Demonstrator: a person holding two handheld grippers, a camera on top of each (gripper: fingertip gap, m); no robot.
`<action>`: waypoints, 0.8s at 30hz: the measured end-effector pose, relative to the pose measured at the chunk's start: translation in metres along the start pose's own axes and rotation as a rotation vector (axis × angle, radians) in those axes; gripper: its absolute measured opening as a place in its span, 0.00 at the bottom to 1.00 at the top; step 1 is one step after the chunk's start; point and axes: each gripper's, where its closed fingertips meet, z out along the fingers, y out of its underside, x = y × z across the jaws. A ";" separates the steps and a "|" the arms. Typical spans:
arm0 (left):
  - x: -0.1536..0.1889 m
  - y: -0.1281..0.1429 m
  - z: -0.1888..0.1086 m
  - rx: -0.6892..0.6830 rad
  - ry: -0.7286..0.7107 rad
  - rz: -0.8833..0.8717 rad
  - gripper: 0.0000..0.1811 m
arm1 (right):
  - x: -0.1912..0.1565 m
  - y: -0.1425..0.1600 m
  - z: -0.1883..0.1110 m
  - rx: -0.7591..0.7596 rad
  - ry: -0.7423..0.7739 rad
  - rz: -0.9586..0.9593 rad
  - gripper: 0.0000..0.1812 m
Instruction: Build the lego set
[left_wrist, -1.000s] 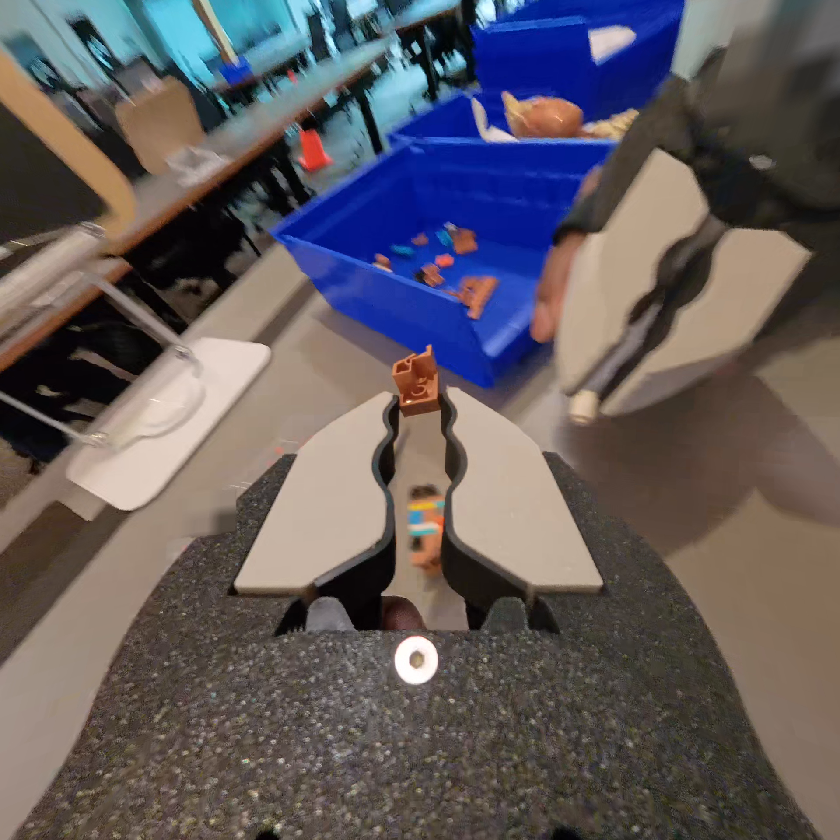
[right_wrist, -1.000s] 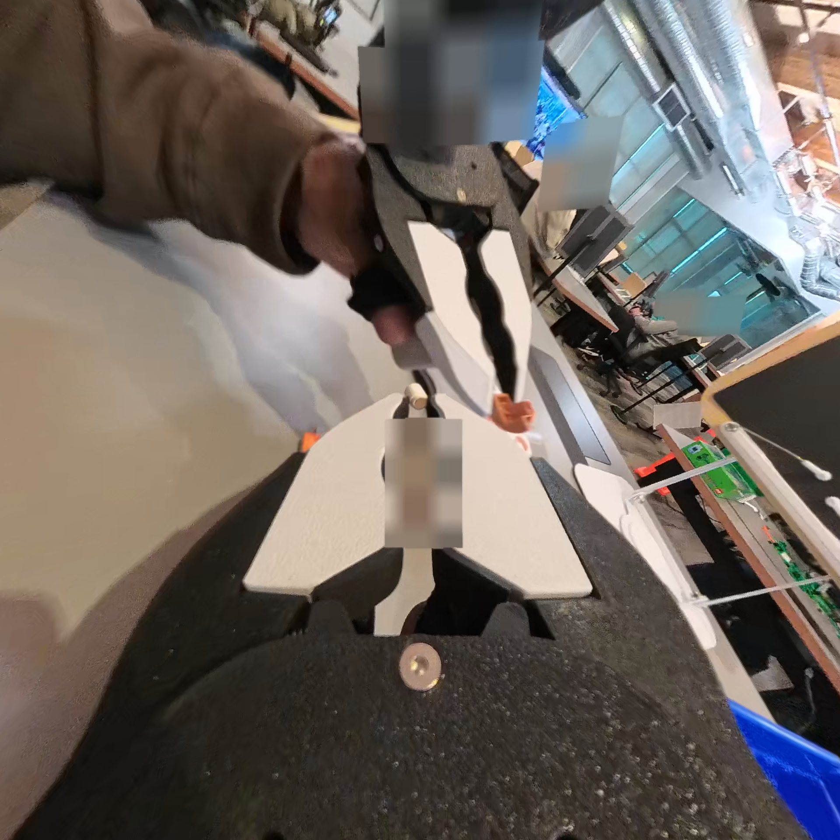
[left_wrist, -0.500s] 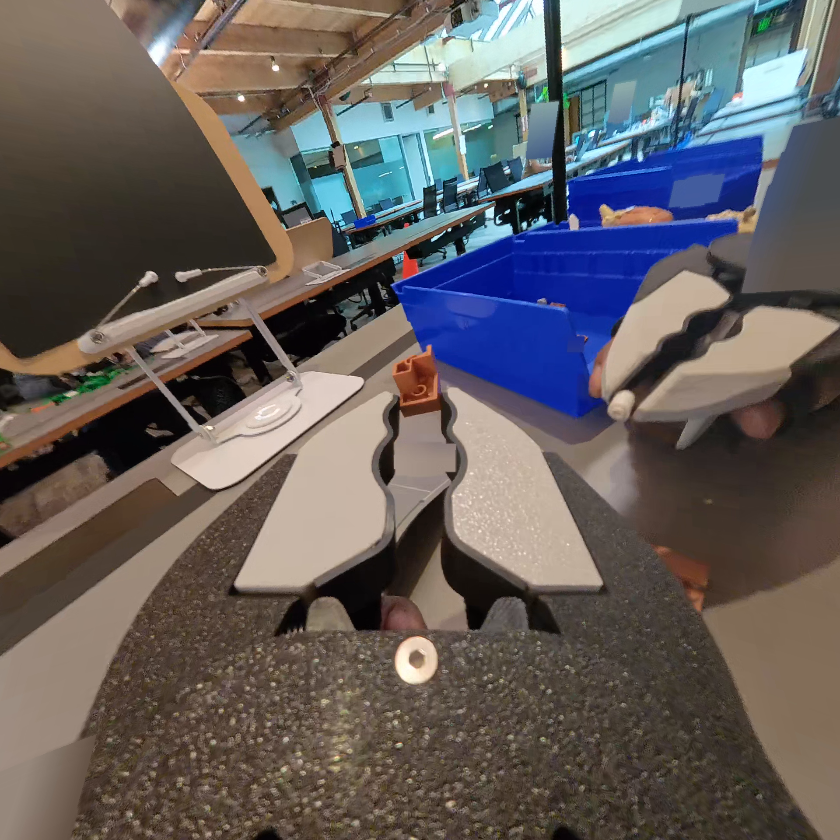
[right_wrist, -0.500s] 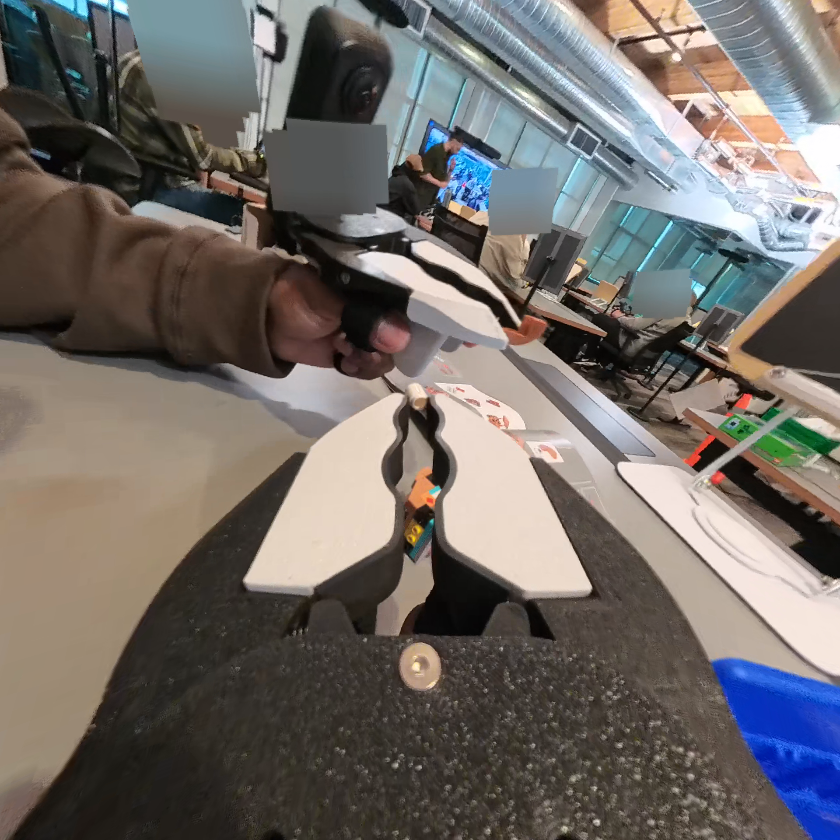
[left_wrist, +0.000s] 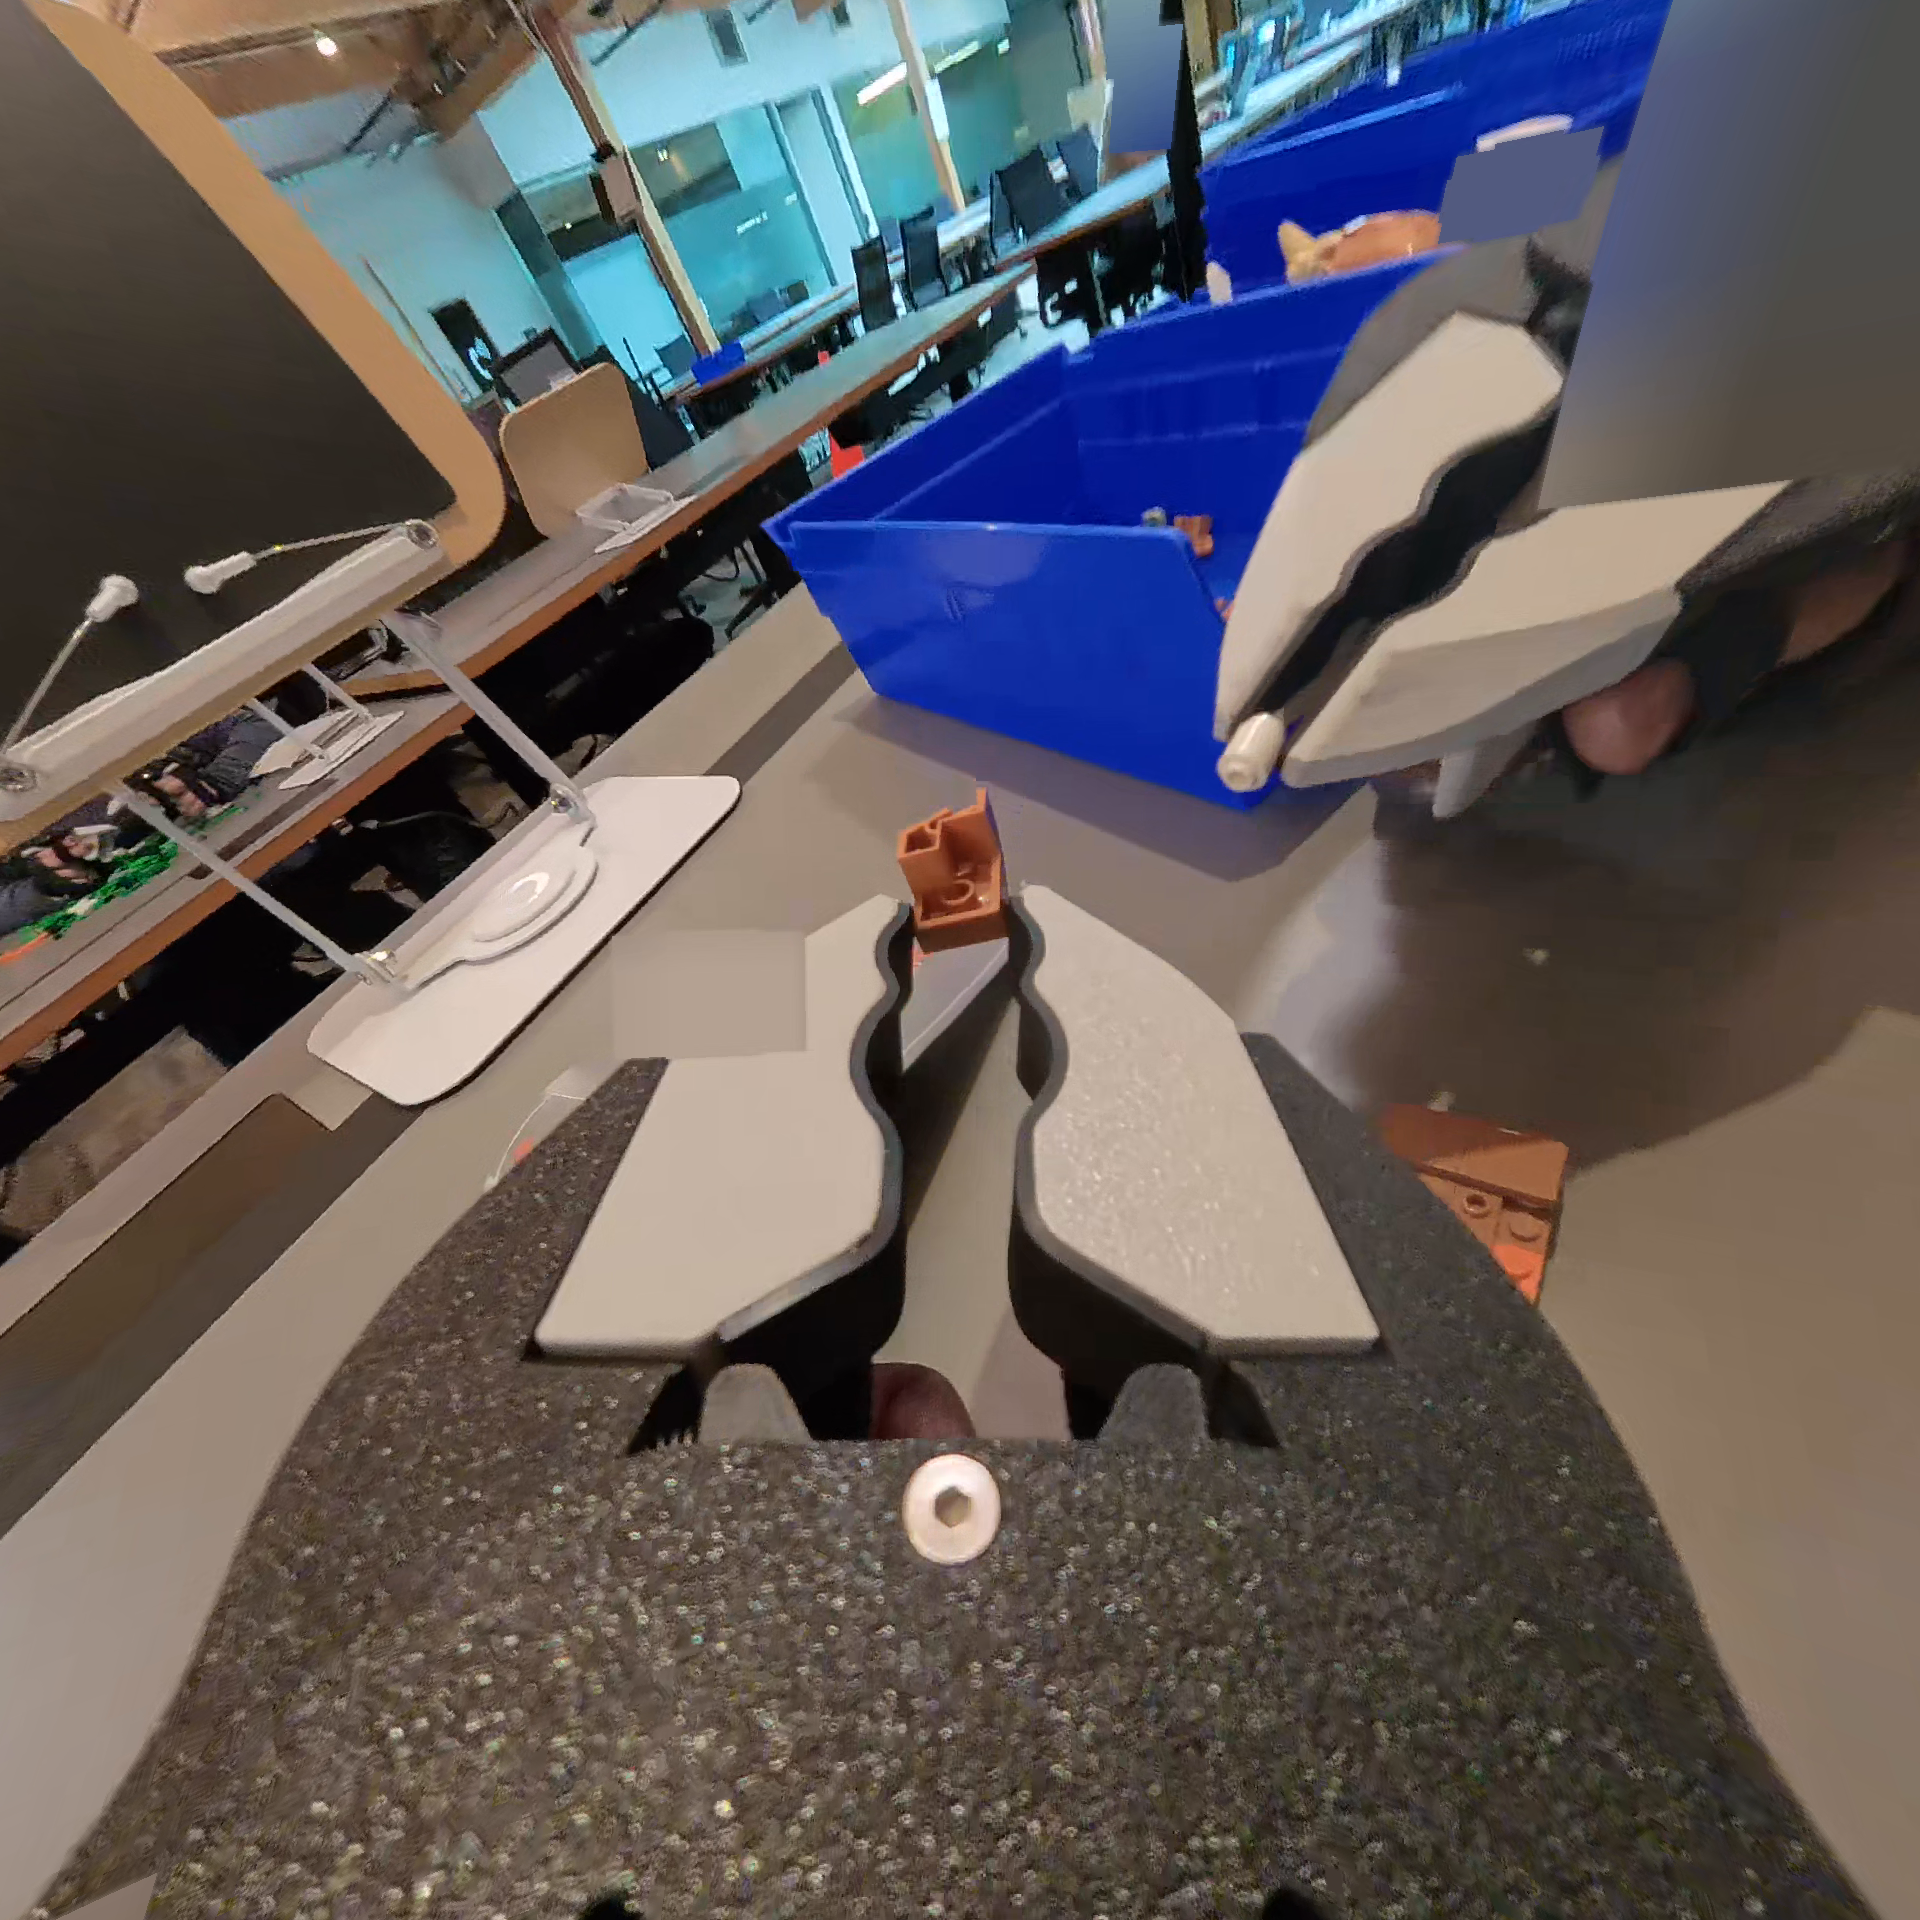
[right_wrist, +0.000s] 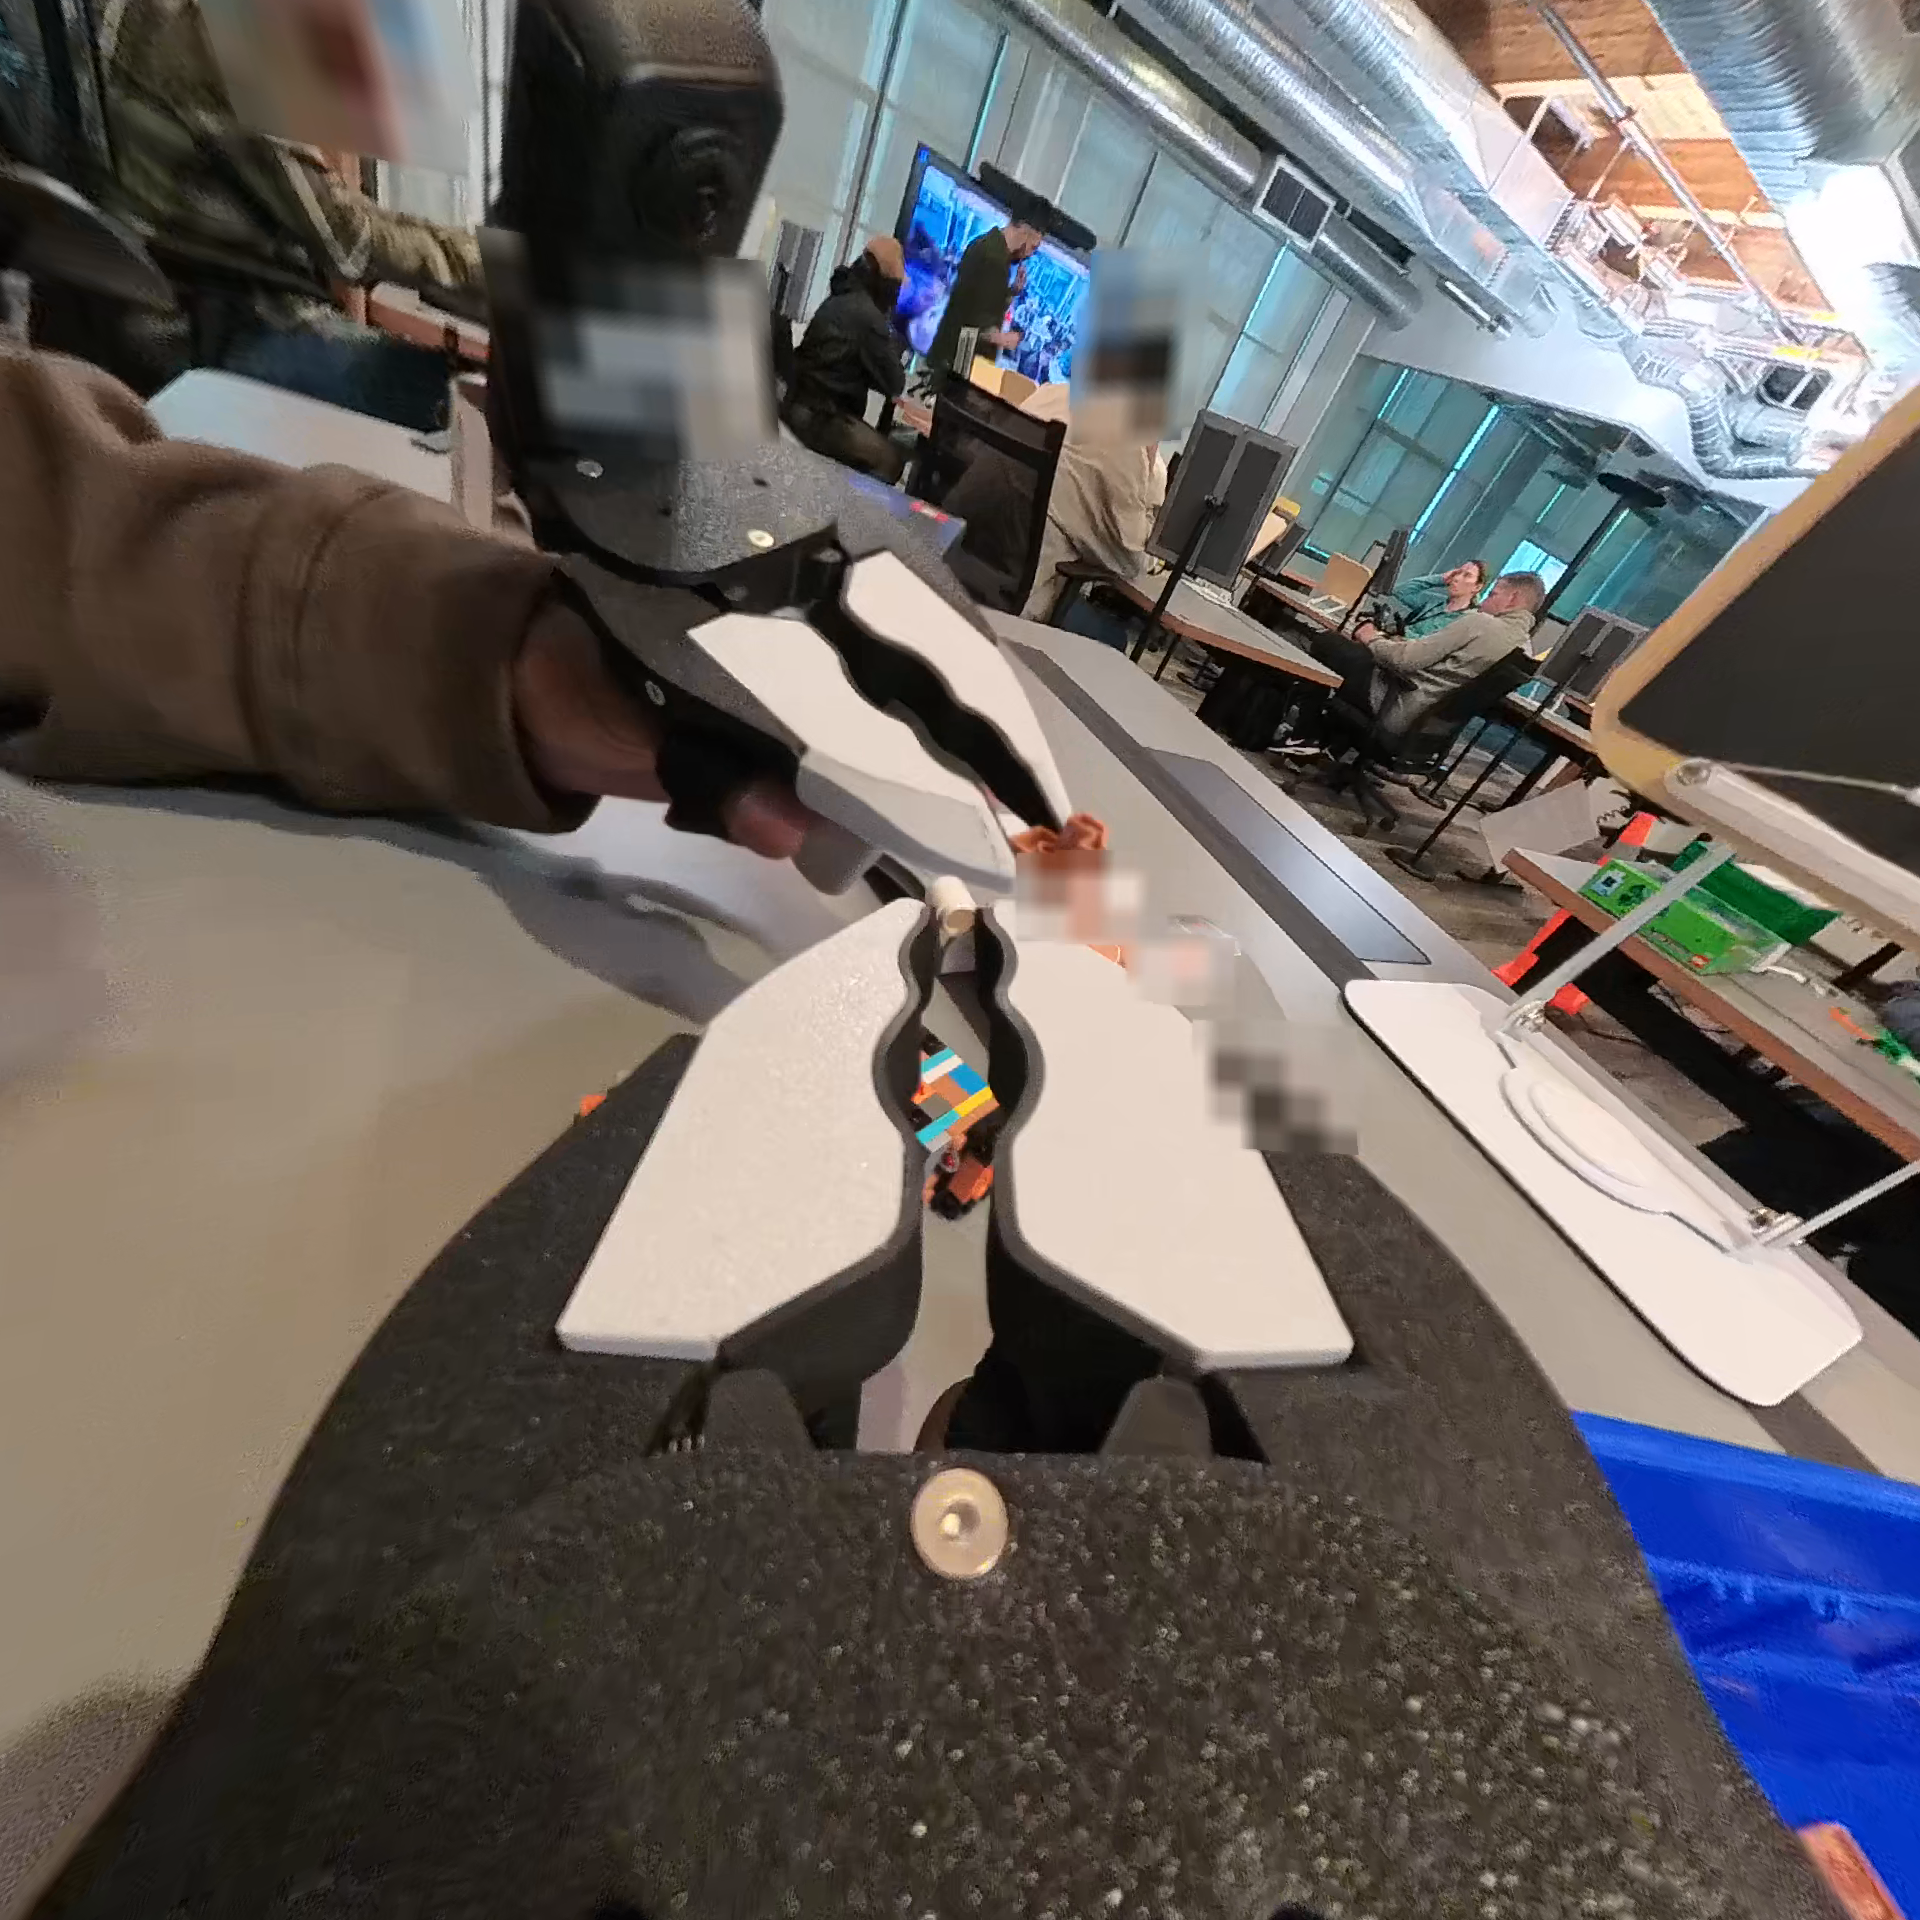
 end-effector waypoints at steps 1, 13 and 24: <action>0.004 -0.001 0.001 -0.010 0.003 0.017 0.09 | -0.001 0.000 0.000 -0.023 -0.010 -0.020 0.03; 0.022 -0.015 0.003 -0.076 0.024 0.080 0.09 | 0.013 -0.011 -0.004 -0.381 -0.158 -0.138 0.04; 0.030 0.002 0.007 -0.171 0.082 0.015 0.09 | 0.017 0.000 0.013 -0.536 -0.385 -0.260 0.04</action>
